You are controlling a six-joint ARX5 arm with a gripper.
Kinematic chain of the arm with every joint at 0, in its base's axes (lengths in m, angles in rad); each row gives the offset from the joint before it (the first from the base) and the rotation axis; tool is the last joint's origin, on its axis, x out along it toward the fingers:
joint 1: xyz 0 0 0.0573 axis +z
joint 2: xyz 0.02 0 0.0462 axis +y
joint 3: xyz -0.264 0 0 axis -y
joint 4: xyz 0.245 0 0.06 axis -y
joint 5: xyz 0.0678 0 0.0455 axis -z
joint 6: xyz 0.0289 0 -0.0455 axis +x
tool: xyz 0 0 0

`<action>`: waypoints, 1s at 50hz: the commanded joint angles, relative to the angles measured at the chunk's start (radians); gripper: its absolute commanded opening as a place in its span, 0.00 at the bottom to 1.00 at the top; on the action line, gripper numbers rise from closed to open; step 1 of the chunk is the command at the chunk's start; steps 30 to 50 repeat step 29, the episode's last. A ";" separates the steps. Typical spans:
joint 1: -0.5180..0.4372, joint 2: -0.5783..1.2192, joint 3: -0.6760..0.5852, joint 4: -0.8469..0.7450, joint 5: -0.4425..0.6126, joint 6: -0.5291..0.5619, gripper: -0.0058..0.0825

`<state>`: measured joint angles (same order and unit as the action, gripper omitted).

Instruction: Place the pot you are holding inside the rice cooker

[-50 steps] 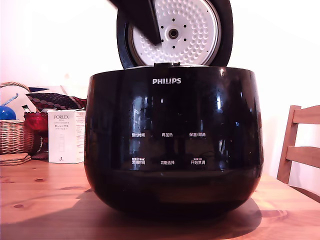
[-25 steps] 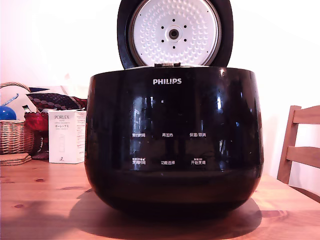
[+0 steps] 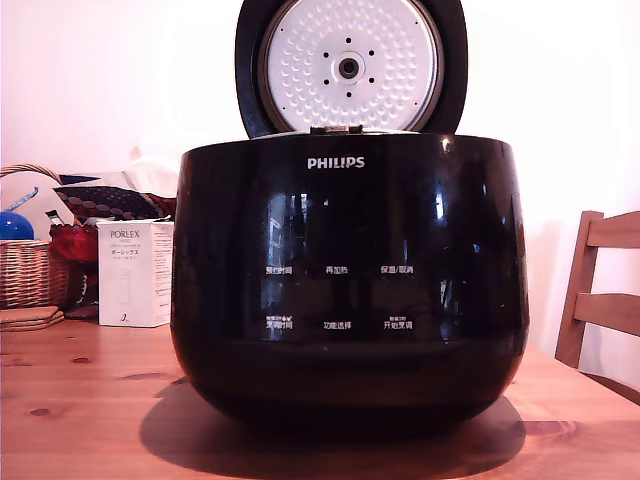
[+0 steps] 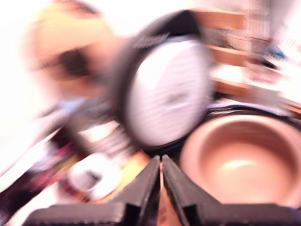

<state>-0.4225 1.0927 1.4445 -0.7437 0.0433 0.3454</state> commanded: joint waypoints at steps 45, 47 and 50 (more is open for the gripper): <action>0.146 0.021 -0.043 0.151 -0.145 -0.066 0.04; 0.146 0.021 -0.043 0.151 -0.145 -0.066 0.04; 0.146 0.021 -0.043 0.151 -0.145 -0.066 0.04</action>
